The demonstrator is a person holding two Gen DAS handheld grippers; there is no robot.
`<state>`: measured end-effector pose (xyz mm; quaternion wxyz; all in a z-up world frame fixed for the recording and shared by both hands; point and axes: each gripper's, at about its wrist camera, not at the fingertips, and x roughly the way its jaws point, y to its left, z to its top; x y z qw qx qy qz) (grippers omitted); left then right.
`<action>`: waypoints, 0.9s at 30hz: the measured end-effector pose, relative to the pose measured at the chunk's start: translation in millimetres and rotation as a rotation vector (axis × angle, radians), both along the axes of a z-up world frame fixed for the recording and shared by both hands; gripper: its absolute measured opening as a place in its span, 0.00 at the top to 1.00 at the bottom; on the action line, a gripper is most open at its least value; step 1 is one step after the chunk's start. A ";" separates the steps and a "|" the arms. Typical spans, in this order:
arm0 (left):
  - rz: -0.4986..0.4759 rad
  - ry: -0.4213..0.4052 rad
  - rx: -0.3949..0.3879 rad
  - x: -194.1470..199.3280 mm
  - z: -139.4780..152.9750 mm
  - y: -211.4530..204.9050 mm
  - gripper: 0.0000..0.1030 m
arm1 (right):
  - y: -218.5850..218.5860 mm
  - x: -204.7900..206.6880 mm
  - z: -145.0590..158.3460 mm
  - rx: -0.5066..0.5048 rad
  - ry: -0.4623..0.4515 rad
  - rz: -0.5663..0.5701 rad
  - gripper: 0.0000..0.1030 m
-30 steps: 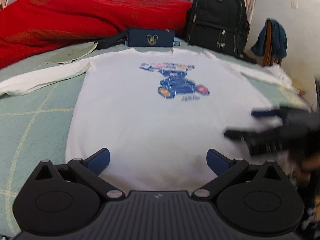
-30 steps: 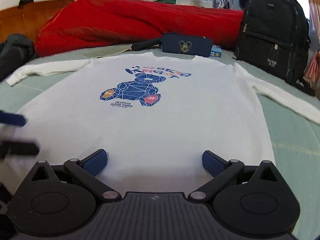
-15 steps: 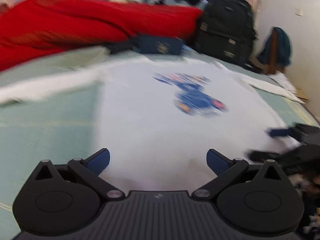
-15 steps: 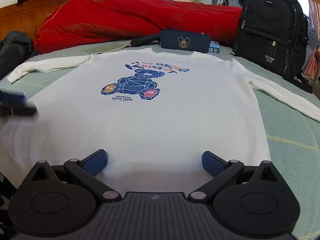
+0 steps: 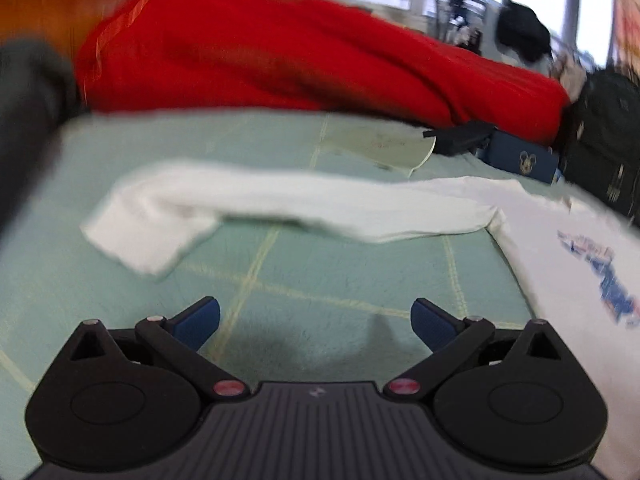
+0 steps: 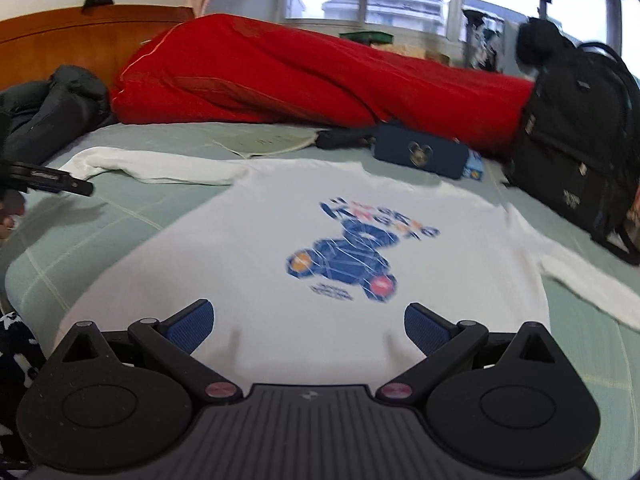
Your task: Fold clothes
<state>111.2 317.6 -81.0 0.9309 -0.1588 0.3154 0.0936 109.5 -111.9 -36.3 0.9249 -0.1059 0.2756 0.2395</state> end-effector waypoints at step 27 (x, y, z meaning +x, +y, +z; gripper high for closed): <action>0.309 -0.145 -0.251 17.2 -32.1 124.5 0.83 | 32.9 21.1 -18.2 -0.023 0.066 -0.008 0.00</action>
